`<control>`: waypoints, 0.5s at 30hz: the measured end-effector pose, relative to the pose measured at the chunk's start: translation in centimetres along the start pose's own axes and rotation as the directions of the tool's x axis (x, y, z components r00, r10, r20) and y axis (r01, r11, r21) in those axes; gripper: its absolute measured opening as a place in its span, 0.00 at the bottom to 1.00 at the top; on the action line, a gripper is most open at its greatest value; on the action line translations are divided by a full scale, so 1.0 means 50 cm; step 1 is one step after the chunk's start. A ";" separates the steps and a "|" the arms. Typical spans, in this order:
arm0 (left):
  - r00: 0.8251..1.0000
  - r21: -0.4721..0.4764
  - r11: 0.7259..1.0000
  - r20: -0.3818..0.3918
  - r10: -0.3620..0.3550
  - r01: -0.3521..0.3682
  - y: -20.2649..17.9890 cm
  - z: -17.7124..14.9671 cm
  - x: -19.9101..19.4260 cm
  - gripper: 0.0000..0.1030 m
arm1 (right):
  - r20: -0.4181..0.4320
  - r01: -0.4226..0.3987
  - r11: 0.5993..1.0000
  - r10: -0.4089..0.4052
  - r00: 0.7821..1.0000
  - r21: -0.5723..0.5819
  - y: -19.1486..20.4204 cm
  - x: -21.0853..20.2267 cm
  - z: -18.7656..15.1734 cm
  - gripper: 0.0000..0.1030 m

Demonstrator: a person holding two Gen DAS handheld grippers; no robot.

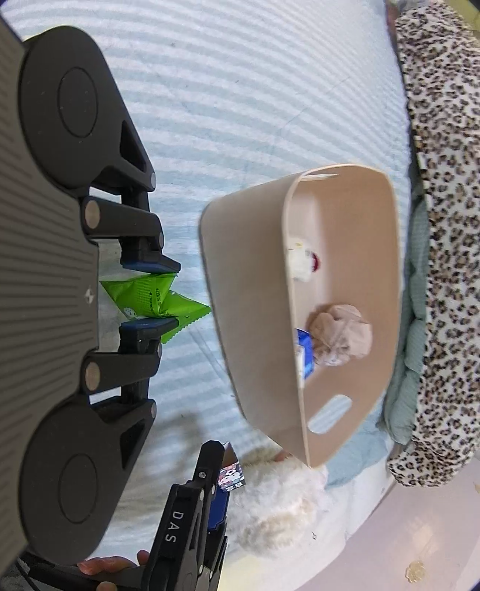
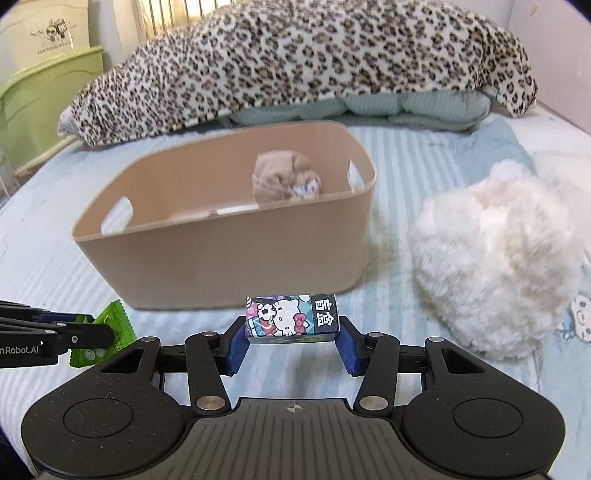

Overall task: Organize objects
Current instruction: 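Carry the green packet and printed box into the basket and release them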

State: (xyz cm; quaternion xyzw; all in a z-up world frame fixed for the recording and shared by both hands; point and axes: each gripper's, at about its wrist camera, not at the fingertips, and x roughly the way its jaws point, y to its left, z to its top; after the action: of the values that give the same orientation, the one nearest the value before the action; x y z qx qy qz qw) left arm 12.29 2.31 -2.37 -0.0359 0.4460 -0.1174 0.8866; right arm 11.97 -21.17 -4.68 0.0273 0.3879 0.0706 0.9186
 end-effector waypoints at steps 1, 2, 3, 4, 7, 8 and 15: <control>1.000 0.006 1.000 0.012 0.003 -0.004 -0.002 0.005 -0.010 0.25 | 0.012 -0.002 1.000 0.002 1.000 -0.002 0.002 -0.008 0.006 0.46; 1.000 0.010 1.000 0.027 0.006 -0.006 -0.004 0.012 -0.020 0.25 | 0.026 -0.004 1.000 0.004 1.000 -0.003 0.003 -0.015 0.013 0.46; 0.999 0.012 1.000 0.040 0.005 -0.006 -0.005 0.018 -0.029 0.25 | 0.040 -0.006 1.000 0.006 0.999 -0.003 0.006 -0.023 0.020 0.46; 0.998 0.012 1.000 0.057 0.002 -0.003 -0.006 0.025 -0.040 0.25 | 0.054 -0.009 1.000 0.009 0.998 -0.004 0.008 -0.029 0.028 0.46; 0.993 0.032 0.999 0.115 0.014 -0.018 -0.015 0.048 -0.070 0.25 | 0.099 -0.014 1.000 0.016 0.995 -0.027 0.016 -0.045 0.058 0.46; 0.991 0.040 0.999 0.130 0.014 -0.019 -0.018 0.057 -0.078 0.25 | 0.114 -0.012 0.999 0.016 0.993 -0.036 0.019 -0.050 0.069 0.46; 0.974 0.076 0.994 0.220 0.058 -0.077 -0.037 0.136 -0.088 0.25 | 0.181 -0.004 0.998 0.014 0.983 -0.055 0.035 -0.046 0.146 0.46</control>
State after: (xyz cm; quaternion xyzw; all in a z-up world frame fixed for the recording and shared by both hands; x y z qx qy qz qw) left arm 14.88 1.27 5.45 0.0039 0.3418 -0.1012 0.9343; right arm 15.42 -19.76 2.20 0.0103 0.3007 0.0826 0.9501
